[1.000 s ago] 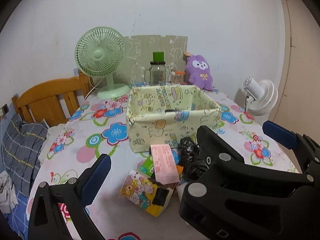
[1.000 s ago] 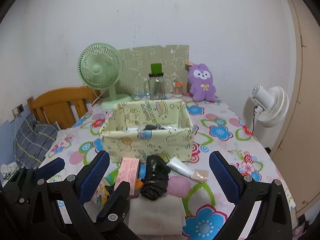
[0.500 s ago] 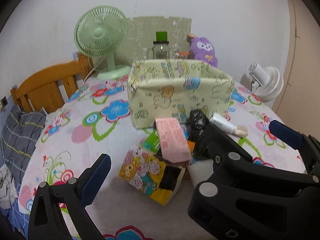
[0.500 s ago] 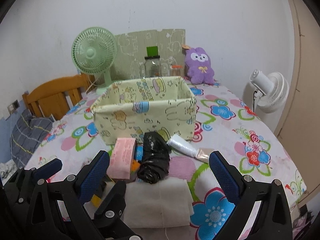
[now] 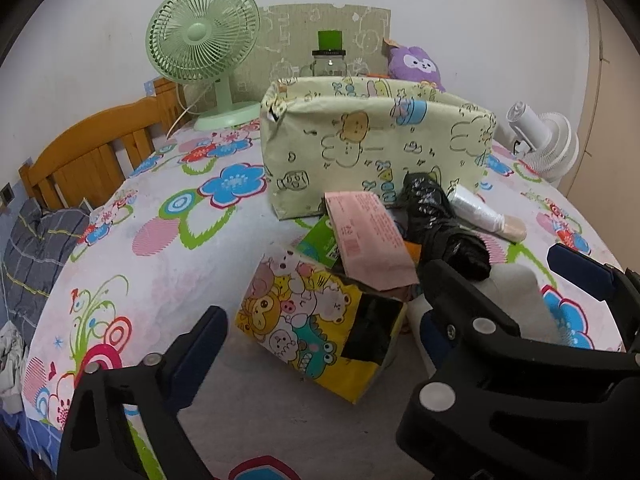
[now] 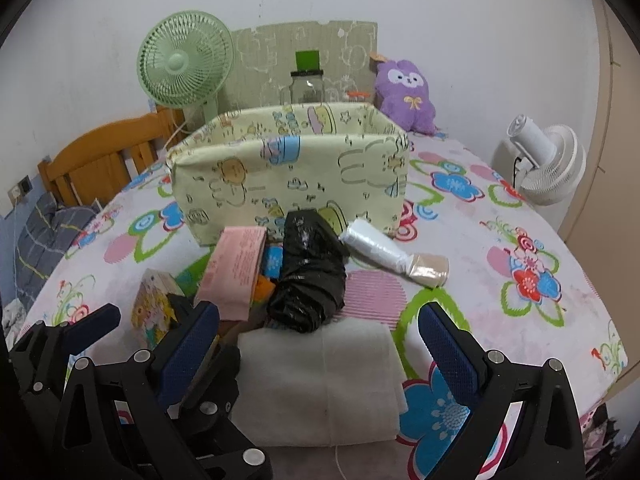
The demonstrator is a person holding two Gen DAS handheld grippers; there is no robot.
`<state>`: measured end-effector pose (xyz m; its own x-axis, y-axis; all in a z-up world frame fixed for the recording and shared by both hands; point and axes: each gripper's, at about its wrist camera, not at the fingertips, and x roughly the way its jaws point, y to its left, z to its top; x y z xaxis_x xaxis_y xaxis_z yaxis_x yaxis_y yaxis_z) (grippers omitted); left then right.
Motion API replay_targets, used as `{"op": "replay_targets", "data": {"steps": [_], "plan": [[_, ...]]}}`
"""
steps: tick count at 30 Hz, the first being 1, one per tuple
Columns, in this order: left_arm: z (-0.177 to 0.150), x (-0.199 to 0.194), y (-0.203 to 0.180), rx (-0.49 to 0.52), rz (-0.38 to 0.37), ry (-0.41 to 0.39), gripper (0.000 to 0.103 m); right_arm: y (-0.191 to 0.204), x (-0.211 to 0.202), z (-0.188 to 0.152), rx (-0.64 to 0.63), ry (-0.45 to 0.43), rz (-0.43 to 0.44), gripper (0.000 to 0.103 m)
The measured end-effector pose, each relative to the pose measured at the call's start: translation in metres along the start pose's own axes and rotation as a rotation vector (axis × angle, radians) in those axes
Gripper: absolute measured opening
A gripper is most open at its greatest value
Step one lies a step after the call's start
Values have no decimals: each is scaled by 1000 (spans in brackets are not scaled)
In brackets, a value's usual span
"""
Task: Organize soft objects
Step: 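Move the left tool to the yellow cartoon pack while the right tool approaches the white tissue pack, then grasp the yellow cartoon pack with the left tool while the right tool grasps the white tissue pack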
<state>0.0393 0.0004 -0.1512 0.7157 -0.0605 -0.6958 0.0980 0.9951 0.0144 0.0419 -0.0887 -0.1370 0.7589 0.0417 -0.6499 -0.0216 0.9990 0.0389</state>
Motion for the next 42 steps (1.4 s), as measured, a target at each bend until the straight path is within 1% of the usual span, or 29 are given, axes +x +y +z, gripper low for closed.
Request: {"op": "replay_targets", "data": {"steps": [1, 4, 6, 9, 10, 12, 14, 16, 21, 22, 23, 24, 26, 30, 32, 33, 37, 42], "plan": [[-1, 1, 0, -1, 2, 0, 93, -1, 2, -1, 2, 7, -1, 101], [-2, 5, 0, 4, 11, 5, 86, -5, 9, -4, 20, 34, -1, 101], [-3, 8, 0, 4, 5, 21, 77, -7, 13, -5, 25, 52, -4, 101], [-5, 10, 0, 3, -3, 29, 74, -8, 20, -8, 25, 86, 0, 101], [-5, 10, 0, 3, -5, 30, 73, -8, 21, -9, 32, 86, 6, 101], [-5, 9, -2, 8, -7, 30, 69, -9, 22, -9, 40, 90, 11, 101], [-5, 8, -4, 15, -5, 27, 67, -9, 23, -9, 40, 94, 16, 99], [-5, 8, -6, 23, 1, 23, 65, -9, 23, -9, 42, 97, 26, 91], [-6, 7, -8, 17, -21, 29, 54, -5, 20, -10, 34, 94, 53, 79], [-5, 6, -9, 26, -11, 24, 52, -5, 19, -10, 39, 96, 58, 69], [-5, 5, -11, 31, -8, 23, 49, -5, 18, -10, 36, 95, 44, 63], [-5, 5, -12, 31, -7, 23, 47, -6, 19, -11, 37, 98, 23, 61], [-5, 5, -13, 28, -7, 22, 45, -8, 19, -12, 51, 103, 33, 59], [-6, 2, -11, 27, -10, 19, 39, -9, 17, -12, 46, 98, 25, 47], [-6, 2, -11, 26, -2, 18, 36, -8, 16, -13, 44, 93, 22, 37], [-6, 1, -12, 25, 2, 17, 34, -8, 16, -13, 42, 92, 19, 26], [-6, -2, -12, 24, 7, 9, 31, -9, 13, -13, 41, 85, 16, 19], [-5, -7, -12, 23, 8, -3, 29, -10, 9, -11, 44, 73, 25, 14]]}}
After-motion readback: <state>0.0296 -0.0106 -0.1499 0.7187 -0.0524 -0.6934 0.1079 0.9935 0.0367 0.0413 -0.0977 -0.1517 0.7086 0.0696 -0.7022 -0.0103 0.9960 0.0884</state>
